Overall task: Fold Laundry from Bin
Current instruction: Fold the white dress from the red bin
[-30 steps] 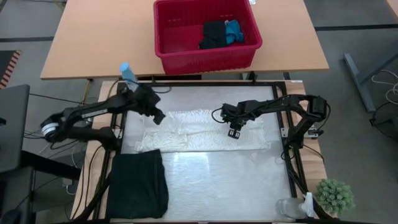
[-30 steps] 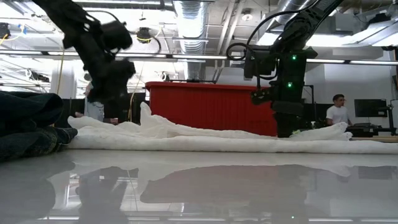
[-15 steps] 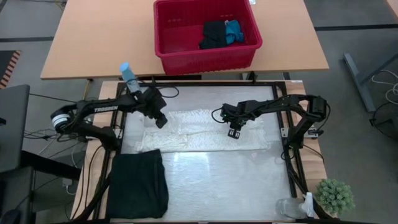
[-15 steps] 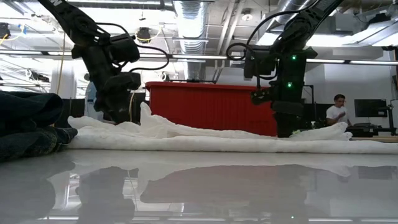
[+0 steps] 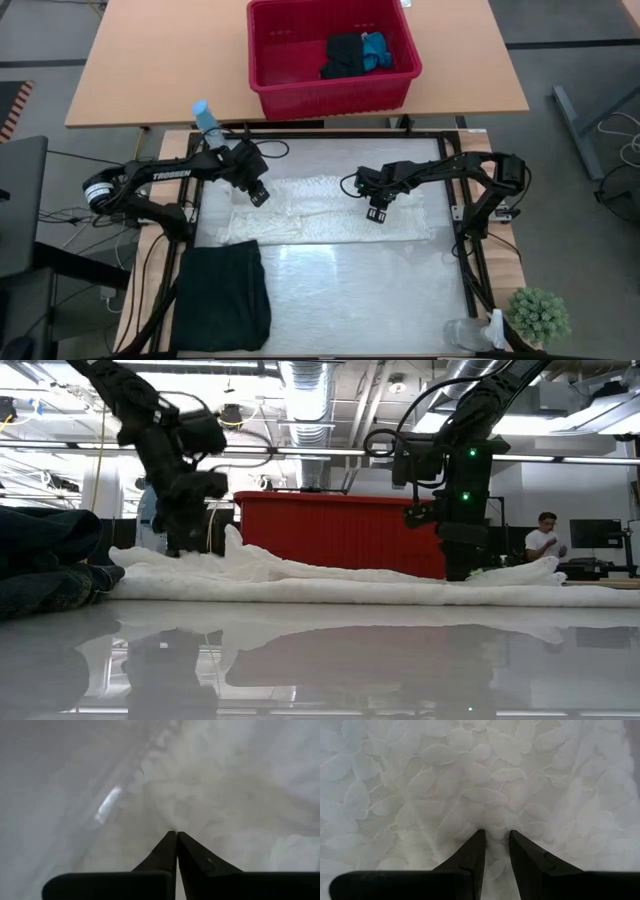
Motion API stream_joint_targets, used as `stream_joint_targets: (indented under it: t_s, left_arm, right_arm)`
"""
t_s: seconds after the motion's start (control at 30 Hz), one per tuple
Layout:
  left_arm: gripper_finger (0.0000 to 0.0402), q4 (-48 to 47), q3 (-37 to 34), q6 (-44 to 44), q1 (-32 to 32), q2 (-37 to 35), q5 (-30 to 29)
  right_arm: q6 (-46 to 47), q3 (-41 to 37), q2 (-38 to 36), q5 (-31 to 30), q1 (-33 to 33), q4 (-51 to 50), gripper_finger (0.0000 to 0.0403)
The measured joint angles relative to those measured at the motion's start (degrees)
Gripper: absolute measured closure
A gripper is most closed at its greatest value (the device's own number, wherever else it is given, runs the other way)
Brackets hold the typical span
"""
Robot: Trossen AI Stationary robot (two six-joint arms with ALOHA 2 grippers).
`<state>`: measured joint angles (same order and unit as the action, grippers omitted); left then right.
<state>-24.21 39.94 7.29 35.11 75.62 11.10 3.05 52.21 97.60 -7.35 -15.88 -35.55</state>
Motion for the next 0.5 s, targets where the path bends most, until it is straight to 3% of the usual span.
stream_joint_targets:
  t_s: [0.27, 0.5]
  left_arm:
    - [0.0401, -10.0, 6.9, -0.1, 0.0, -7.1, -3.8]
    - [0.0401, -16.0, 6.7, 7.0, -0.9, -12.2, -4.3]
  right_arm:
    - [0.0, 0.0, 0.0, 0.0, 0.0, 0.0, 0.0287]
    - [0.0, 0.0, 0.0, 0.0, 0.0, 0.0, 0.0287]
